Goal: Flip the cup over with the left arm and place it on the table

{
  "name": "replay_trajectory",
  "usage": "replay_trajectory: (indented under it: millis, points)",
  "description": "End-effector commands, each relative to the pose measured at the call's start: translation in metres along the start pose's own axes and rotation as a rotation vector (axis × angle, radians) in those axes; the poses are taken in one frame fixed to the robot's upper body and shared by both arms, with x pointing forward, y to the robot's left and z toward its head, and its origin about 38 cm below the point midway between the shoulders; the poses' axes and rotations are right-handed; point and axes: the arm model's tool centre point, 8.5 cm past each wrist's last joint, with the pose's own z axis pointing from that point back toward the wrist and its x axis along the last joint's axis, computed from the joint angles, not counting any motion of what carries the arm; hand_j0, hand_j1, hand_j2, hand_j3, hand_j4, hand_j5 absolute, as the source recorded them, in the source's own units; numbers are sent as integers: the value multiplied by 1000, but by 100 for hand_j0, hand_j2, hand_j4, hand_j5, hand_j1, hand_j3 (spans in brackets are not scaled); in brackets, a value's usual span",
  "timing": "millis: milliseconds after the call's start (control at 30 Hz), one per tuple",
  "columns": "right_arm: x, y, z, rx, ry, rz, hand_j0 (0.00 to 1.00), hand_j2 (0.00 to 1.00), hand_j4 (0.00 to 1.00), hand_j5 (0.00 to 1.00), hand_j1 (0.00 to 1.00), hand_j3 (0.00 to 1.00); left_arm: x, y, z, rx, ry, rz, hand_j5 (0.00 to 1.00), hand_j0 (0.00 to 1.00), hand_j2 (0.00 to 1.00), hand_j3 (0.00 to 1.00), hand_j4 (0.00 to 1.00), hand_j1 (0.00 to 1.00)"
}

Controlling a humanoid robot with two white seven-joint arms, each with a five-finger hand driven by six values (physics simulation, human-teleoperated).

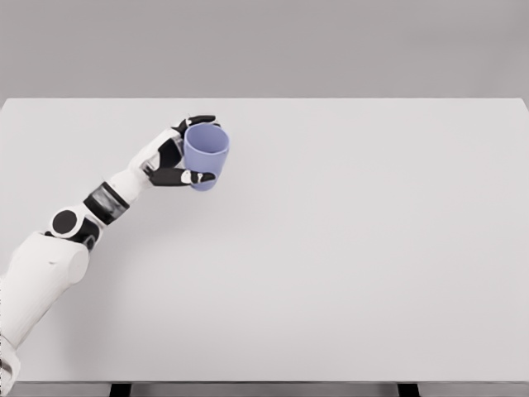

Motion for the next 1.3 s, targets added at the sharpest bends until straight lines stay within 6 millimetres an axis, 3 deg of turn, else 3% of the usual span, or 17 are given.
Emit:
replay_trajectory:
  millis: [0, 200, 400, 433, 467, 1133, 1267]
  points:
    - [0, 0, 0, 0, 0, 0, 100, 100, 100, 100, 100, 100, -10, -7, -3, 7, 9, 25, 79, 79, 79, 79, 79, 79]
    - [0, 0, 0, 0, 1, 0, 100, 100, 100, 100, 100, 100, -25, -19, 0, 9, 37, 53, 80, 80, 80, 80, 80, 80]
    - [0, 0, 0, 0, 0, 0, 100, 100, 100, 100, 100, 100, -25, -19, 0, 8, 37, 54, 82, 82, 82, 82, 82, 82]
    - [0, 0, 0, 0, 0, 0, 100, 100, 100, 100, 100, 100, -26, -19, 0, 7, 38, 53, 95, 95, 95, 95, 95, 95]
    - [0, 0, 0, 0, 0, 0, 100, 100, 100, 100, 100, 100, -25, -18, 1, 9, 36, 53, 100, 100, 100, 100, 100, 100]
    - [0, 0, 0, 0, 0, 0, 100, 100, 100, 100, 100, 100, -14, -14, -2, 8, 6, 43, 100, 100, 100, 100, 100, 100]
    - [0, 0, 0, 0, 0, 0, 100, 100, 100, 100, 100, 100, -10, -6, 3, 24, 1, 34, 100, 100, 100, 100, 100, 100]
